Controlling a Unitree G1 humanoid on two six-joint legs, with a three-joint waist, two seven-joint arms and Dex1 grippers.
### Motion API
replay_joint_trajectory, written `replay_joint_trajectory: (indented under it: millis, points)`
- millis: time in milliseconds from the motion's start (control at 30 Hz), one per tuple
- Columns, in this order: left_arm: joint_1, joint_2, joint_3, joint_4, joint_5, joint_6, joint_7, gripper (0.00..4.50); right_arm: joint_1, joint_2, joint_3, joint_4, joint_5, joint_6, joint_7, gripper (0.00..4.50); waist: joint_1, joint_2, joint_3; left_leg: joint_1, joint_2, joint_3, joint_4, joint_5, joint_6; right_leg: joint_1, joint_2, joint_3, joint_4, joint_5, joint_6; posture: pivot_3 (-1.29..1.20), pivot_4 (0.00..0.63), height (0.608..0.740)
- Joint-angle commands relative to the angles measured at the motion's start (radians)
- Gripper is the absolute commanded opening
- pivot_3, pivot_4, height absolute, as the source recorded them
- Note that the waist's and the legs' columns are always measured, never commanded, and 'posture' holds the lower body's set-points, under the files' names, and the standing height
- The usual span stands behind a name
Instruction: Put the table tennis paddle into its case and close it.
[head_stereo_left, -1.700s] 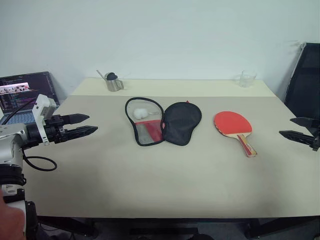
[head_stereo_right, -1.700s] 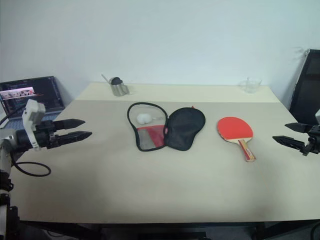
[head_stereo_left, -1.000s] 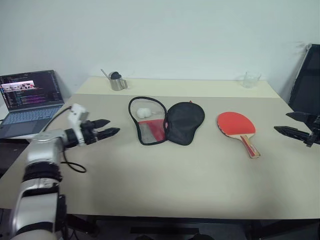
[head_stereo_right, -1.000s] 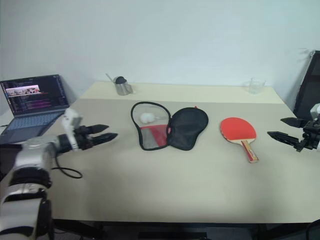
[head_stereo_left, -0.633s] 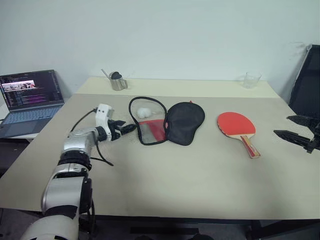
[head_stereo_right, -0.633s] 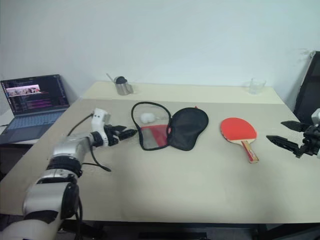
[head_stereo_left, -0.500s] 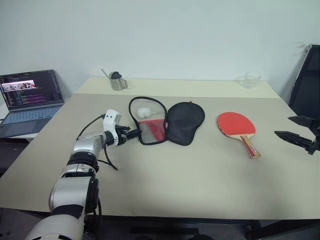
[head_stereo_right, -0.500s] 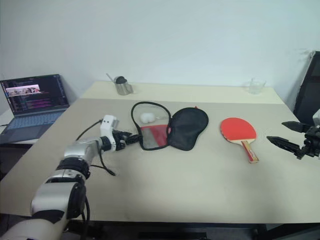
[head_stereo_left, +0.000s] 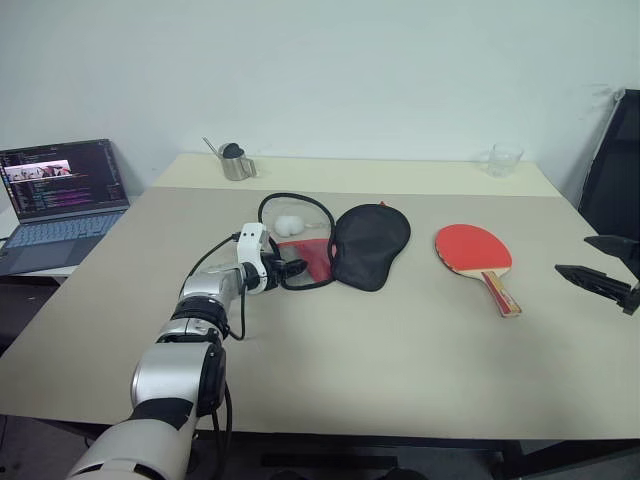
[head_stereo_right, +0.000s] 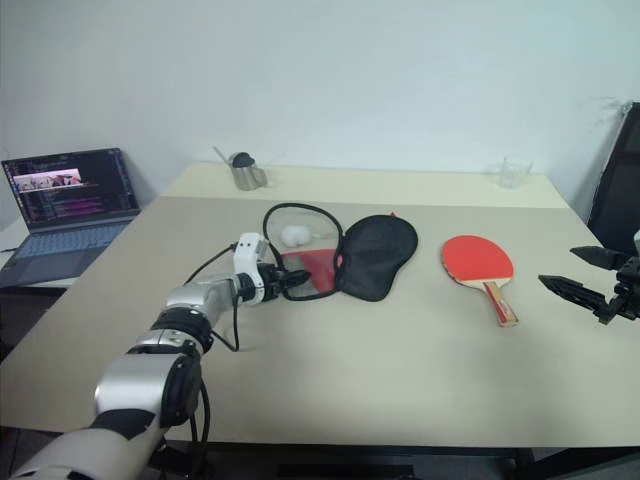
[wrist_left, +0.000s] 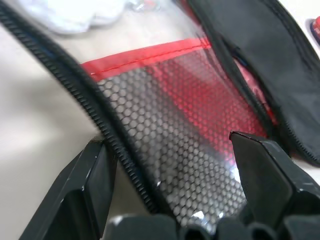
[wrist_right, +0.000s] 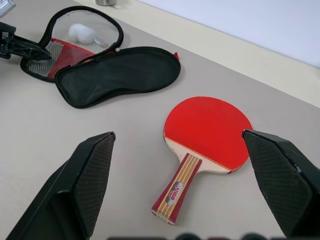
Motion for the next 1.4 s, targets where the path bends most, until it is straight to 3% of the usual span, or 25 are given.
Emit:
replay_joint_trajectory:
  millis: [33, 333, 900, 1133, 1400]
  points:
    - [-0.026, 0.002, 0.014, -0.023, -0.006, 0.001, 0.002, 3.19, -0.020, -0.004, -0.017, -0.024, 0.018, -0.010, -0.006, 4.50, 0.000, 0.000, 0.000, 0.000, 0.000, 0.000, 0.000, 0.000, 0.000, 0.000, 0.000, 0.000, 0.000, 0.000, 0.000, 0.00, 0.150, 0.740]
    - [0.014, 0.029, 0.009, -0.072, 0.003, 0.009, 0.011, 0.04, -0.028, 0.002, -0.002, -0.023, 0.015, -0.019, -0.004, 4.50, 0.000, 0.000, 0.000, 0.000, 0.000, 0.000, 0.000, 0.000, 0.000, 0.000, 0.000, 0.000, 0.000, 0.000, 0.000, 0.00, 0.150, 0.740]
    - [0.170, -0.071, 0.043, -0.368, -0.040, 0.062, 0.191, 0.04, -0.019, 0.019, 0.007, -0.037, 0.014, -0.020, -0.005, 4.50, 0.004, 0.000, 0.000, 0.000, 0.000, 0.000, 0.000, 0.000, 0.000, 0.001, -0.001, 0.000, 0.000, 0.000, 0.000, 0.00, 0.150, 0.740]
    - [0.232, -0.178, 0.062, -0.533, -0.049, 0.101, 0.372, 0.04, -0.013, 0.019, 0.005, -0.043, 0.016, -0.018, -0.012, 4.50, 0.005, 0.000, 0.000, 0.000, -0.001, -0.001, 0.000, 0.000, 0.000, 0.001, -0.002, 0.000, 0.000, 0.001, 0.001, 0.00, 0.150, 0.740]
    - [0.291, -0.241, 0.022, -0.645, -0.049, 0.174, 0.399, 0.04, -0.004, 0.024, 0.002, -0.049, 0.014, -0.019, -0.015, 4.50, 0.005, 0.000, 0.000, 0.000, -0.004, -0.001, 0.000, 0.000, 0.000, 0.002, -0.003, 0.001, -0.001, 0.001, 0.002, 0.00, 0.150, 0.740]
